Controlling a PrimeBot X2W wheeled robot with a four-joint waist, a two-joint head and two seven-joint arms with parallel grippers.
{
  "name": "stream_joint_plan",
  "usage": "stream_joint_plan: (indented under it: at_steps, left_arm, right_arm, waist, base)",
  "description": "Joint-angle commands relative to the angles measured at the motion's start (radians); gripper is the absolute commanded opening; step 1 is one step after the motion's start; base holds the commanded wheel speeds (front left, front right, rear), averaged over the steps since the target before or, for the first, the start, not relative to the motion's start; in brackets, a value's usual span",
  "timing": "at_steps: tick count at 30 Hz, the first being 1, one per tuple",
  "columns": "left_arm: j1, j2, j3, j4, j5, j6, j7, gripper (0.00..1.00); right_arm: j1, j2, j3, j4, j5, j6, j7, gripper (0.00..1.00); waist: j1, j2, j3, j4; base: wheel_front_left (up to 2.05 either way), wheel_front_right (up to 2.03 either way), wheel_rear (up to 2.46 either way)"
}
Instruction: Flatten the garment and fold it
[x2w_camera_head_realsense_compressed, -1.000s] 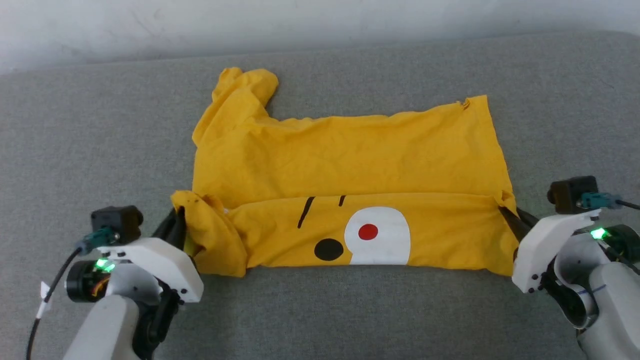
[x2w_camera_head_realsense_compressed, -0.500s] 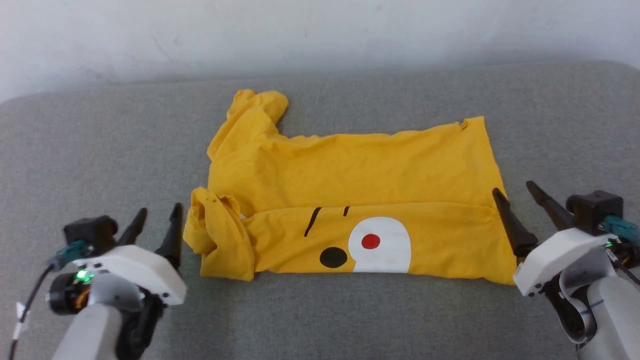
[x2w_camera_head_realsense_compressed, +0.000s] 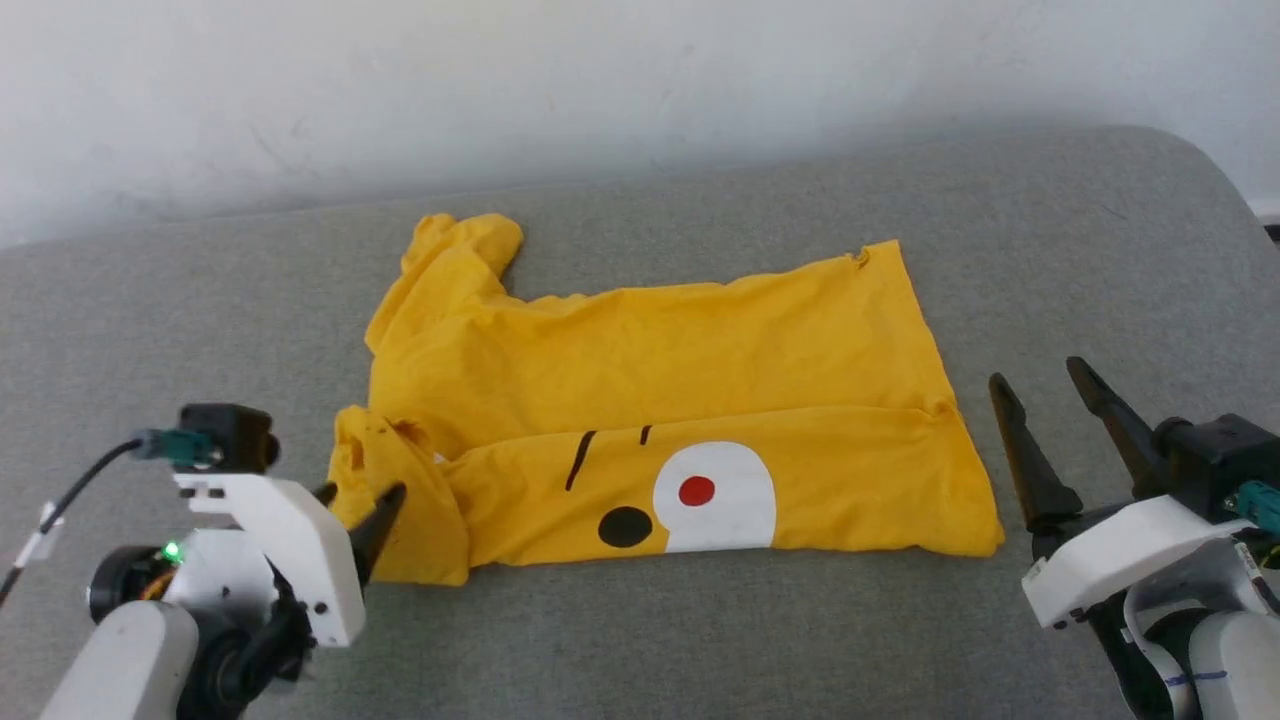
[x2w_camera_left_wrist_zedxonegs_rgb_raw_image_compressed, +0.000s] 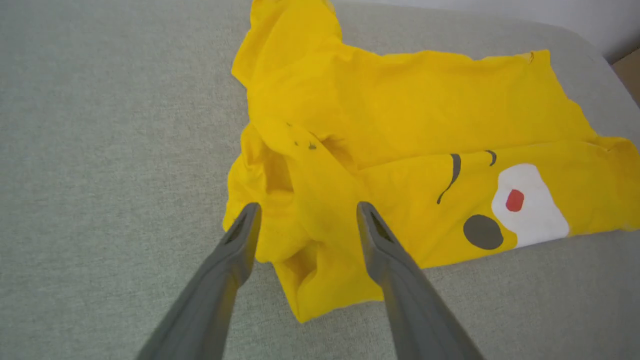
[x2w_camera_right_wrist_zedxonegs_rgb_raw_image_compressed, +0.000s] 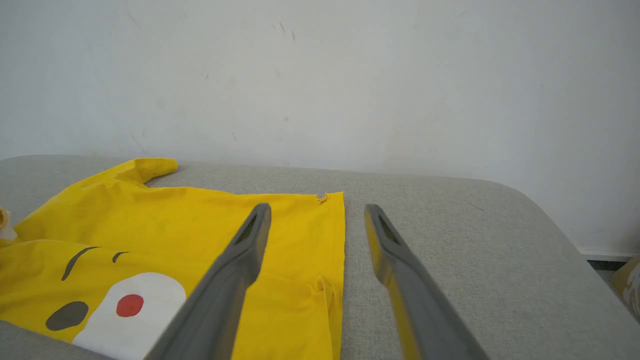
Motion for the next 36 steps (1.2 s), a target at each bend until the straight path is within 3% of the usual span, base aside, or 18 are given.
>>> stream_joint_plan:
  at_steps: [1, 14, 15, 16, 18, 25, 32, 36]
  left_arm:
    - [-0.003, 0.004, -0.010, 0.001, -0.009, 0.008, 0.025, 1.00]
    - [-0.046, 0.003, -0.118, 0.235, 0.041, 0.065, 0.199, 1.00]
    - [-0.044, 0.002, -0.126, 0.247, 0.038, 0.064, 0.216, 0.78]
    - [-0.042, -0.001, -0.133, 0.255, 0.031, 0.061, 0.232, 0.41]
    - [-0.037, -0.003, -0.145, 0.264, 0.022, 0.055, 0.260, 0.00]
    - [-0.027, -0.007, -0.153, 0.265, -0.002, 0.046, 0.288, 0.00]
    - [-0.049, -0.013, -0.146, 0.248, -0.009, 0.038, 0.265, 0.00]
    - [-0.061, -0.021, -0.145, 0.247, -0.011, 0.033, 0.250, 0.00]
  right_arm:
    - [0.008, 0.008, 0.000, -0.009, -0.005, -0.002, 0.005, 1.00]
    - [-0.005, 0.019, -0.014, 0.011, 0.012, -0.002, 0.065, 1.00]
    - [-0.007, 0.016, -0.020, 0.016, 0.014, -0.002, 0.075, 1.00]
    - [-0.009, 0.010, -0.022, 0.028, 0.019, -0.002, 0.097, 1.00]
    - [-0.016, -0.001, -0.012, 0.057, 0.043, -0.002, 0.151, 1.00]
    - [-0.108, -0.047, 0.090, 0.250, 0.167, -0.002, 0.385, 1.00]
    - [-0.266, -0.053, 0.185, 0.490, 0.256, -0.002, 0.454, 1.00]
    - [-0.324, -0.040, 0.242, 0.649, 0.305, -0.002, 0.560, 1.00]
  waist:
    - [0.0002, -0.0001, 0.021, -0.019]
    - [0.0002, -0.0001, 0.066, -0.072]
    - [0.0002, -0.0001, 0.065, -0.073]
    - [0.0002, -0.0001, 0.064, -0.073]
    - [0.0002, -0.0001, 0.060, -0.073]
    - [0.0002, -0.0001, 0.041, -0.064]
    - [0.0002, -0.0001, 0.051, -0.043]
    - [0.0002, -0.0001, 0.054, -0.027]
  base:
    - [0.00, 0.00, 0.00]
    - [0.00, 0.00, 0.00]
    - [0.00, 0.00, 0.00]
    - [0.00, 0.00, 0.00]
    - [0.00, 0.00, 0.00]
    - [0.00, 0.00, 0.00]
    - [0.00, 0.00, 0.00]
    - [0.00, 0.00, 0.00]
